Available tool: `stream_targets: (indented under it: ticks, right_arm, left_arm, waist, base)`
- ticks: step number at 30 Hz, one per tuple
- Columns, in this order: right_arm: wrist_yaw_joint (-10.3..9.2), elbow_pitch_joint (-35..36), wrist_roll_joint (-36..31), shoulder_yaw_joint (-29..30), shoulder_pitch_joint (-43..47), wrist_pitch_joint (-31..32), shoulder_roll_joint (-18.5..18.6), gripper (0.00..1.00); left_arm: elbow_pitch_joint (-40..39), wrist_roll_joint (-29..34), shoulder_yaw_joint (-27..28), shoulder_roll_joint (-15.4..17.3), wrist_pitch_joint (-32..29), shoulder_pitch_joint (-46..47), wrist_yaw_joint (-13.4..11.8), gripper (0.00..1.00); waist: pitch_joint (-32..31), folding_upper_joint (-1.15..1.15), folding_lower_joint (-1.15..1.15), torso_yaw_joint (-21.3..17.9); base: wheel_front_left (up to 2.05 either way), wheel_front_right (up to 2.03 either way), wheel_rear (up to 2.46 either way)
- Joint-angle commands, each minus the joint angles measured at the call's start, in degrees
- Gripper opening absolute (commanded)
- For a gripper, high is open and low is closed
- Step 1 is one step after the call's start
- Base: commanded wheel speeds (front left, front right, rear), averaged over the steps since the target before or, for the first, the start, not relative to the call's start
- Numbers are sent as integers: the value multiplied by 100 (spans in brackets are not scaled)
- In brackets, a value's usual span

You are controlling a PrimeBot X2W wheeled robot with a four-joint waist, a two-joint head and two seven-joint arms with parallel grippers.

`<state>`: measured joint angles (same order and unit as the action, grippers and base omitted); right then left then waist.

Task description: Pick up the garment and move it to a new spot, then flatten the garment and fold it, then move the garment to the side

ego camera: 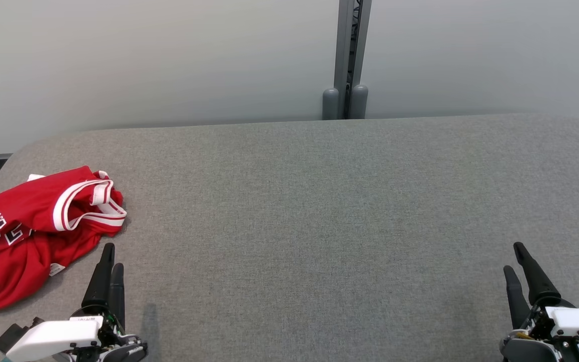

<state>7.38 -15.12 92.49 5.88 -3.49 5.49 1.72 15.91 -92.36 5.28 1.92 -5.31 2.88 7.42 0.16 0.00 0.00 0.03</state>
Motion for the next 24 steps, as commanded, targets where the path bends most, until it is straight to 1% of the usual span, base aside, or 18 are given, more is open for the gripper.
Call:
stream_targets:
  ticks: [1,11,18,24]
  right_arm:
    - [3,194,-16,-35,-77,-85,47,100]
    - [5,531,-227,-156,-12,-366,61,100]
    - [6,785,-534,-204,42,-543,69,100]
    - [6,990,-1025,-269,90,-684,75,100]
  left_arm:
    - [-146,28,-58,47,73,195,-2,100]
    - [-295,338,-257,67,353,269,-29,100]
    - [-375,886,-286,74,526,294,-104,100]
    - [-500,1484,-251,69,663,268,-157,100]
  waist:
    - [-1,0,0,1]
    - [-7,0,0,-3]
    - [-11,0,0,5]
    - [-9,0,0,4]
  base:
    - [0,0,0]
    - [0,0,0]
    - [0,0,0]
    - [0,0,0]
